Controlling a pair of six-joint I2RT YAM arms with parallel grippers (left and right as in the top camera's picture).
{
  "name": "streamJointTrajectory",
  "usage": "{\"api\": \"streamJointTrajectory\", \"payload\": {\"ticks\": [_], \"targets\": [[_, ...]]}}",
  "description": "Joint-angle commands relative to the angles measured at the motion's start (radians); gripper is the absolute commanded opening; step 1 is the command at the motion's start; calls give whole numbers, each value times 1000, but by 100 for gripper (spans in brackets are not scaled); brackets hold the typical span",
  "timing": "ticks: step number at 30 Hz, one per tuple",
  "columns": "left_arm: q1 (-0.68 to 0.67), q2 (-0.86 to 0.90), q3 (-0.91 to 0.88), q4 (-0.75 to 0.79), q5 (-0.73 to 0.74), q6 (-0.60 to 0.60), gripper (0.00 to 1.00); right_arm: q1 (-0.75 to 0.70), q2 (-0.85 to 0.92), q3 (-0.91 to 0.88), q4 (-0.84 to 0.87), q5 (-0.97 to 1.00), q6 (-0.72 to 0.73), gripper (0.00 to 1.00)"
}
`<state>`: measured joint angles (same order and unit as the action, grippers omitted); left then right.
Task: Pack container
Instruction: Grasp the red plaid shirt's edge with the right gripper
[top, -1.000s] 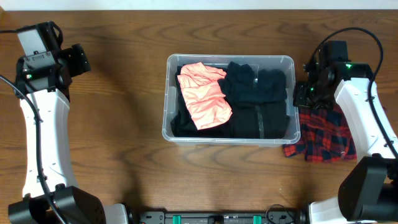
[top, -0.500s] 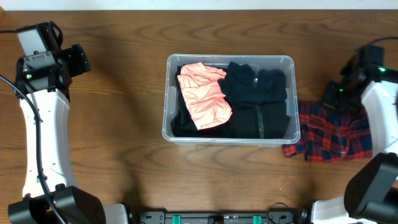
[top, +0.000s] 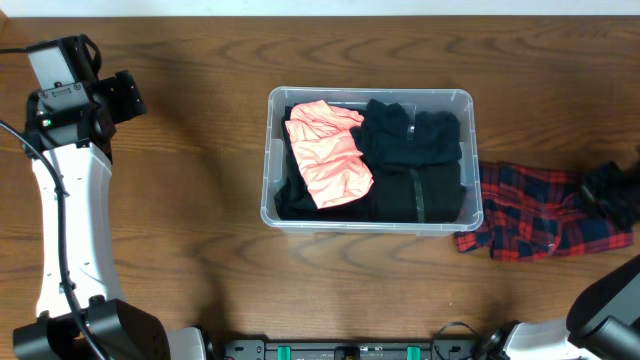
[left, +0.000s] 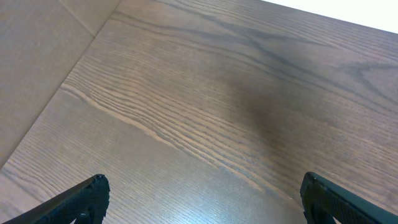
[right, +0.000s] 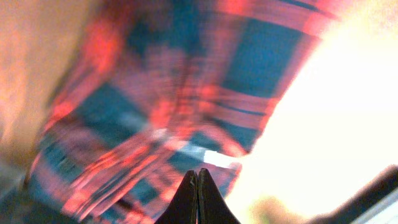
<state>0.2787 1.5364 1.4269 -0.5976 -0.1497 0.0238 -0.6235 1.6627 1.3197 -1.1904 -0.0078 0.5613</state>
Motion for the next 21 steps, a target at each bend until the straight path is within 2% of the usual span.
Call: {"api": "streamJointTrajectory", "payload": {"ticks": [1,4,12,17,19,21], "targets": [[2,1,4,-1,-9,1,98,-78,4,-2,-43,114,215,3],[2,1,4,-1,-9,1,98,-146,4,-2,-79,151,278,5],[2,1,4,-1,-8,1,98,-227,4,-2,-40,154,283,11],[2,1,4,-1,-9,1,98,-227,4,-2,-29,159,283,53],[2,1,4,-1,-8,1,98,-226,4,-2,-27,162,278,73],[2,1,4,-1,-9,1,98,-226,4,-2,-13,161,246,79]]}}
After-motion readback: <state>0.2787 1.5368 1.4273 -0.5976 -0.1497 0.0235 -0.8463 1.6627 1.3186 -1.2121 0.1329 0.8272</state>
